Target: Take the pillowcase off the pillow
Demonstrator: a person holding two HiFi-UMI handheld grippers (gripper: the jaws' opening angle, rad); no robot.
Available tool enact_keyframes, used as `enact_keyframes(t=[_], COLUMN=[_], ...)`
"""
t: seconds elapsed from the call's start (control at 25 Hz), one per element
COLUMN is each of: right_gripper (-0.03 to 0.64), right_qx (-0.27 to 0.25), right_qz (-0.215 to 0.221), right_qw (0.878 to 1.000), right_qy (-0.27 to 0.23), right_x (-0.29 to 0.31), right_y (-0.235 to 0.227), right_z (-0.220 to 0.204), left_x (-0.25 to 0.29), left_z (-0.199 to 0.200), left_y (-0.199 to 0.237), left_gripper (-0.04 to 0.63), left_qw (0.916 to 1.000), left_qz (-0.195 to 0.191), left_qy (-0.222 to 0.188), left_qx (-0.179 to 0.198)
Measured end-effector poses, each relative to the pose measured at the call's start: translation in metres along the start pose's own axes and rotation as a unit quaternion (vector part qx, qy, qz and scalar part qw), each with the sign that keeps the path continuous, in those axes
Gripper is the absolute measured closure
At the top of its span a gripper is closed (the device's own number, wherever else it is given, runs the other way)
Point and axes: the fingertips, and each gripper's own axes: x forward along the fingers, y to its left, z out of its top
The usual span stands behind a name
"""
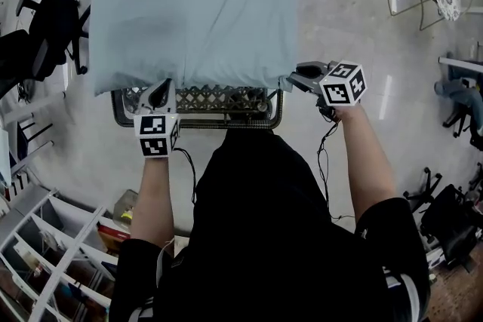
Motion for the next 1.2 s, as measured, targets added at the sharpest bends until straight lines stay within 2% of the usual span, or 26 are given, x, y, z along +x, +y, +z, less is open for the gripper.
enact_keyframes(t=[0.04, 0.12, 0.16, 0.24, 0.32, 0.4, 0.52, 0.6, 0.68, 0.76, 1.04, 1.2], right_gripper=[0.571, 0.548, 0.541, 0.531, 0.508, 0.506, 0.48, 0.451, 0.456, 0.456, 0.456, 0.456], right_qx=[-0.012, -0.05, -0.067, -0.085, -0.088, -0.079, -0.047, -0.023, 0.001, 0.015, -0.011, -0.013], right_qz=[-0.003, -0.011, -0.011, -0.007, -0.009, -0.013, -0.01, -0.009, -0.018, -0.021, 0.011, -0.041], right_qw=[1.0, 0.998, 0.997, 0.996, 0.995, 0.995, 0.998, 1.0, 1.0, 0.999, 0.999, 0.998], right_qy=[0.006, 0.021, 0.027, 0.039, 0.056, 0.06, 0.029, 0.007, -0.013, -0.027, -0.033, -0.055], right_x=[0.001, 0.0, -0.001, -0.002, 0.001, 0.005, 0.003, -0.005, -0.014, -0.014, 0.013, 0.003], right_y=[0.003, 0.006, 0.007, 0.007, 0.0, -0.01, -0.019, -0.026, -0.038, -0.043, -0.021, -0.038], right_z=[-0.001, -0.006, -0.01, -0.019, -0.033, -0.045, -0.049, -0.05, -0.053, -0.053, -0.035, -0.025], left_x=[0.006, 0.021, 0.031, 0.046, 0.054, 0.056, 0.056, 0.053, 0.05, 0.049, 0.051, 0.044], left_z=[0.013, 0.028, 0.029, 0.023, 0.013, 0.006, 0.002, -0.002, -0.007, -0.01, -0.01, -0.008], left_y=[-0.033, -0.084, -0.099, -0.107, -0.105, -0.104, -0.1, -0.093, -0.086, -0.081, -0.077, -0.078], left_gripper=[0.58, 0.437, 0.385, 0.379, 0.377, 0.377, 0.384, 0.441, 0.512, 0.545, 0.586, 0.588], left_qw=[0.9991, 0.9948, 0.993, 0.9907, 0.9899, 0.9892, 0.989, 0.9892, 0.9893, 0.9889, 0.9845, 0.9843], left_qz=[-0.035, -0.076, -0.078, -0.067, -0.065, -0.063, -0.048, -0.037, -0.03, -0.025, -0.012, -0.013], left_qy=[-0.009, -0.009, -0.002, 0.024, 0.045, 0.052, 0.046, 0.048, 0.053, 0.058, 0.08, 0.078], left_qx=[0.024, 0.067, 0.089, 0.116, 0.118, 0.121, 0.132, 0.133, 0.133, 0.134, 0.156, 0.158])
